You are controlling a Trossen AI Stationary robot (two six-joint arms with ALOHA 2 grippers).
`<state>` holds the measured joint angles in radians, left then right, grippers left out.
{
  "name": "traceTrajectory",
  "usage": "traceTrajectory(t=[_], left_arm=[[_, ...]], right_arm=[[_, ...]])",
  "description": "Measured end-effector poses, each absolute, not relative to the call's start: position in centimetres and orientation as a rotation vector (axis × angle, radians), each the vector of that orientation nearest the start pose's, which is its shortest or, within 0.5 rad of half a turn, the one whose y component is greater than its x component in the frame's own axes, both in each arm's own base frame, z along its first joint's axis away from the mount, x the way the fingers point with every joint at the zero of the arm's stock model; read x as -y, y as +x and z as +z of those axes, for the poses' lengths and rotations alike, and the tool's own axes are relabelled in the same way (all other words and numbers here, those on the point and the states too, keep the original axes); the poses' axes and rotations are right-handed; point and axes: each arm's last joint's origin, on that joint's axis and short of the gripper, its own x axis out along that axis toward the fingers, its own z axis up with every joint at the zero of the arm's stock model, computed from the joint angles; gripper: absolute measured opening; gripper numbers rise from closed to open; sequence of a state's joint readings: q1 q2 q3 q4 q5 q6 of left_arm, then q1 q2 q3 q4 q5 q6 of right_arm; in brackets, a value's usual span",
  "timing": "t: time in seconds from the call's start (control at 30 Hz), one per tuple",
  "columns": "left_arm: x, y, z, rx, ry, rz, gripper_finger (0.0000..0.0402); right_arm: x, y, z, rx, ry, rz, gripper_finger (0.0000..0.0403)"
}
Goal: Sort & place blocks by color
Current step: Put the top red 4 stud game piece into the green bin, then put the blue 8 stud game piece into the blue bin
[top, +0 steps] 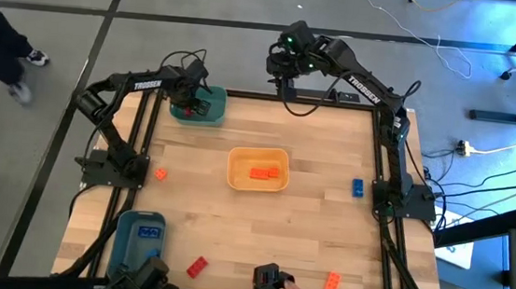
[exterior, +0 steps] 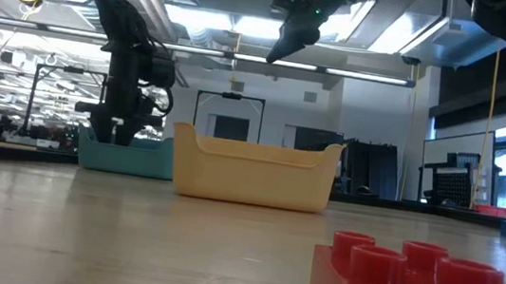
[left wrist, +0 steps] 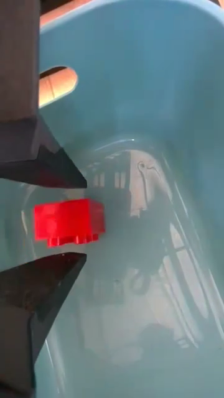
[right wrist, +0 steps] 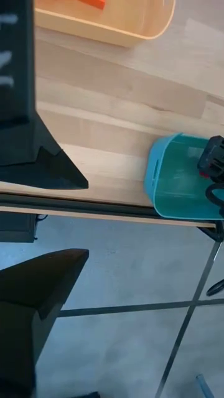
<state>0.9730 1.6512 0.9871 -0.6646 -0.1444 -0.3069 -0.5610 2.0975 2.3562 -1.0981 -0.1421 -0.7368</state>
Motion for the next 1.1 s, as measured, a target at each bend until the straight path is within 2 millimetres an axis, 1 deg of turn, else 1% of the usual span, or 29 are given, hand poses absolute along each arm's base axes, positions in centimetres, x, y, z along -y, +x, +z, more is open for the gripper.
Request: traceTrajectory(t=[0.1,0.27,0.33,0.43,0.53,0.6,0.7,0.83,0.93,1.1], left_arm=[[-24.5,16.2,16.9,-1.135,-0.798,1.146,0.0185],[-24.5,16.2,17.0,-1.132,-0.804,1.140,0.0190],[-24.4,16.1,17.4,-1.118,-0.801,1.143,0.0190],[-24.2,16.0,19.3,-1.071,-0.785,1.149,0.0191],[-23.9,16.1,21.9,-0.998,-0.750,1.151,0.0191],[-23.4,16.3,23.6,-0.945,-0.718,1.141,0.0192],[-22.1,16.8,26.1,-0.879,-0.643,1.083,0.0192],[-19.4,17.5,28.7,-0.816,-0.538,0.966,0.0192],[-17.1,18.0,30.2,-0.783,-0.475,0.862,0.0192],[-13.7,18.2,31.9,-0.748,-0.417,0.729,0.0192]], right_arm=[[23.0,37.4,38.1,-0.885,-0.397,-0.082,0.0166],[23.0,37.4,38.1,-0.887,-0.398,-0.083,0.0166],[22.9,37.1,38.2,-0.895,-0.393,-0.082,0.0166],[22.4,36.2,39.2,-0.894,-0.392,-0.084,0.0166],[21.8,35.0,40.7,-0.872,-0.400,-0.097,0.0166],[21.4,34.3,41.4,-0.870,-0.375,-0.108,0.0166],[20.5,33.0,42.1,-0.914,-0.320,-0.103,0.0166],[19.0,30.6,42.7,-1.019,-0.224,-0.076,0.0166],[18.0,29.2,43.1,-1.080,-0.138,-0.074,0.0166],[16.0,27.6,44.8,-1.027,0.046,-0.137,0.0166]])
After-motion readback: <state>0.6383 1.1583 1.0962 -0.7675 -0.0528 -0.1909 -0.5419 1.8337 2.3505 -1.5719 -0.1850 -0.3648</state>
